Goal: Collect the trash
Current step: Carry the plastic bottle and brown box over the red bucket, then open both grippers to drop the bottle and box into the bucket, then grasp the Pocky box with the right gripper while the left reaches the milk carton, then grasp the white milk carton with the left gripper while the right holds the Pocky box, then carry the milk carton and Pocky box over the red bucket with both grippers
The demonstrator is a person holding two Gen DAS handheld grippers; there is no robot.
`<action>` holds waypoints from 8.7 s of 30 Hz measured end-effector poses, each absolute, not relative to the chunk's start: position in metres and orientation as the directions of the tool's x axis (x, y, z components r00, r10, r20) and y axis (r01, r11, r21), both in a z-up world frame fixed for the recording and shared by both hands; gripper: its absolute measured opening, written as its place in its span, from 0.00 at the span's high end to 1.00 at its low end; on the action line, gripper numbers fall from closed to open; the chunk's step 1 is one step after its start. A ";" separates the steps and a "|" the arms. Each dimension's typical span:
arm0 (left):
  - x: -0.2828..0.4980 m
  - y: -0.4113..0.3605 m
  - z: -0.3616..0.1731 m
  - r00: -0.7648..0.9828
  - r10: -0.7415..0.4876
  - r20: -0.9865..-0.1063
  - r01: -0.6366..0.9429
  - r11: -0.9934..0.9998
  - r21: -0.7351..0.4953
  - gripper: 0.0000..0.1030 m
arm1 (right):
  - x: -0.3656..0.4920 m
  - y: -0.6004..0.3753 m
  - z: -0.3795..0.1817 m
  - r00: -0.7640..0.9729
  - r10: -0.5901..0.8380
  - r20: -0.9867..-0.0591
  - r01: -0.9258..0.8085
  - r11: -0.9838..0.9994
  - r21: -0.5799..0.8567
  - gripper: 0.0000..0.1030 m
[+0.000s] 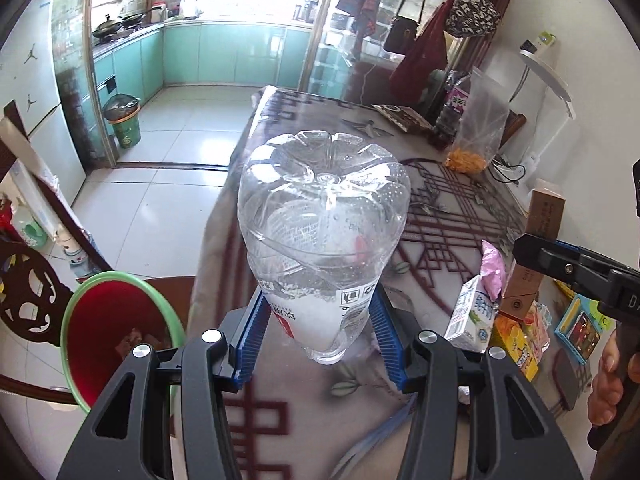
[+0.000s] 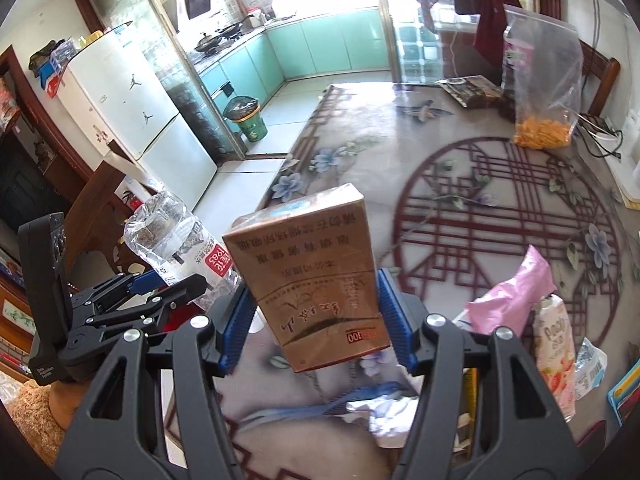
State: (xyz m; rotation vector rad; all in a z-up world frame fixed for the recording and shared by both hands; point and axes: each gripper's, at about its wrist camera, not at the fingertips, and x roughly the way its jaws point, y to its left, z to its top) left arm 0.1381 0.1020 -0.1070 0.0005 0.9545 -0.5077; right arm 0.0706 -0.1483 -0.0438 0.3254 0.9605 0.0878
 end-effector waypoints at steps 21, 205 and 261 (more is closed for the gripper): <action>0.159 0.229 -0.128 0.512 -0.288 -0.809 0.240 0.952 -0.188 0.54 | 0.110 -0.053 -0.050 0.529 0.294 -0.796 -0.050 0.947 0.317 0.44; 0.106 -0.007 -0.122 0.358 -0.412 -0.838 0.550 0.818 -0.167 0.52 | 0.025 -0.262 -0.111 0.466 0.156 -0.871 0.248 0.922 0.297 0.32; 0.176 0.283 -0.158 0.461 -0.213 -0.861 0.144 0.976 -0.164 0.52 | 0.143 0.011 -0.084 0.414 0.300 -0.859 -0.124 0.954 0.273 0.31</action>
